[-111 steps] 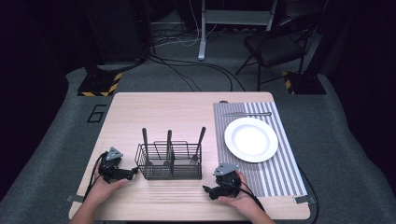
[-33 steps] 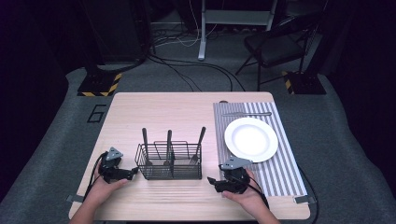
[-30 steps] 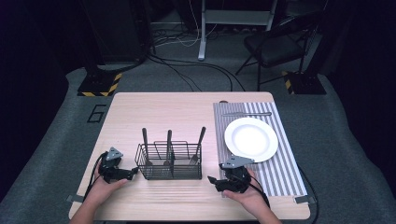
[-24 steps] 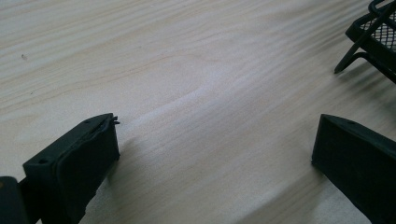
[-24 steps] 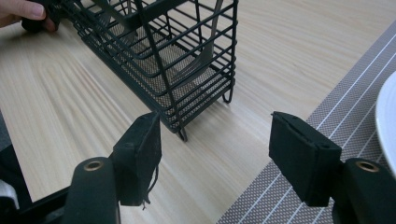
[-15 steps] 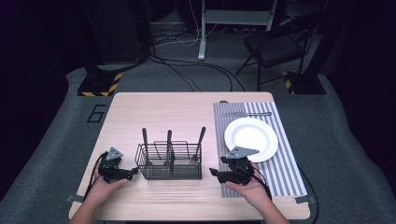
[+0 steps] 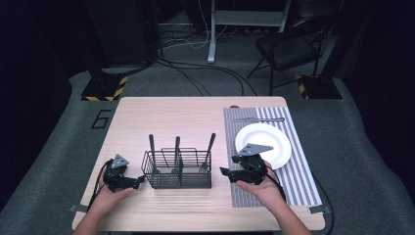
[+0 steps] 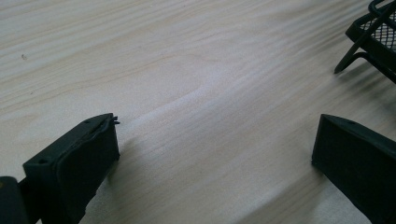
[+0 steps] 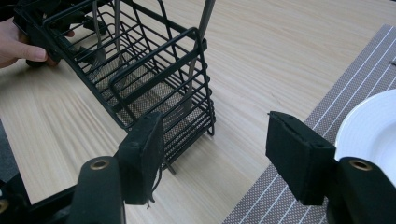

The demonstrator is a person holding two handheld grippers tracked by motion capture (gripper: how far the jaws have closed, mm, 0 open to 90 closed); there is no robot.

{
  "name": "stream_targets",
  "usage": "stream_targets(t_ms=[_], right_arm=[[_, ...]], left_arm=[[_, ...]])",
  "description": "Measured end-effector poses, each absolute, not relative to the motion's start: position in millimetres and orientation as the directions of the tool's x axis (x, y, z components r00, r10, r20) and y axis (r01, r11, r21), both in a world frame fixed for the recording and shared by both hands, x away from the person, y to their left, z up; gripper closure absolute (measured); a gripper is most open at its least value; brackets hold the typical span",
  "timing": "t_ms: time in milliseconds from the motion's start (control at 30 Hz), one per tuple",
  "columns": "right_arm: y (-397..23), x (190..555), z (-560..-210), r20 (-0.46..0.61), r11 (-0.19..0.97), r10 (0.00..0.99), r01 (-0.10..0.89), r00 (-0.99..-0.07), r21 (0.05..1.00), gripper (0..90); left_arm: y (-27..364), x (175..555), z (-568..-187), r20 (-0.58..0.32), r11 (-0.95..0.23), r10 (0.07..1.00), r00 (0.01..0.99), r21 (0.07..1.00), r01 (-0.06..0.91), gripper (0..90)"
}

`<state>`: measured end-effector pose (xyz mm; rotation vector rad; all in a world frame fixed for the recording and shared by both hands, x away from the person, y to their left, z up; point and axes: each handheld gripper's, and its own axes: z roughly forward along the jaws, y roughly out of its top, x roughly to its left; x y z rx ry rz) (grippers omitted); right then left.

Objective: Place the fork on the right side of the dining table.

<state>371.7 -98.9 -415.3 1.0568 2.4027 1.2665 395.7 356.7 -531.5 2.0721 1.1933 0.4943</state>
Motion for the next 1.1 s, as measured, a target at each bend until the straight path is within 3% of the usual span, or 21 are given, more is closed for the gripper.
stream_targets(t_ms=[1100], right_arm=[[-74,414,-377,0.120,0.361,0.668,0.461,-0.734,0.811,53.4]], left_arm=[[357,396,-532,-0.011,-0.343,0.863,0.505,0.722,0.601,0.3]])
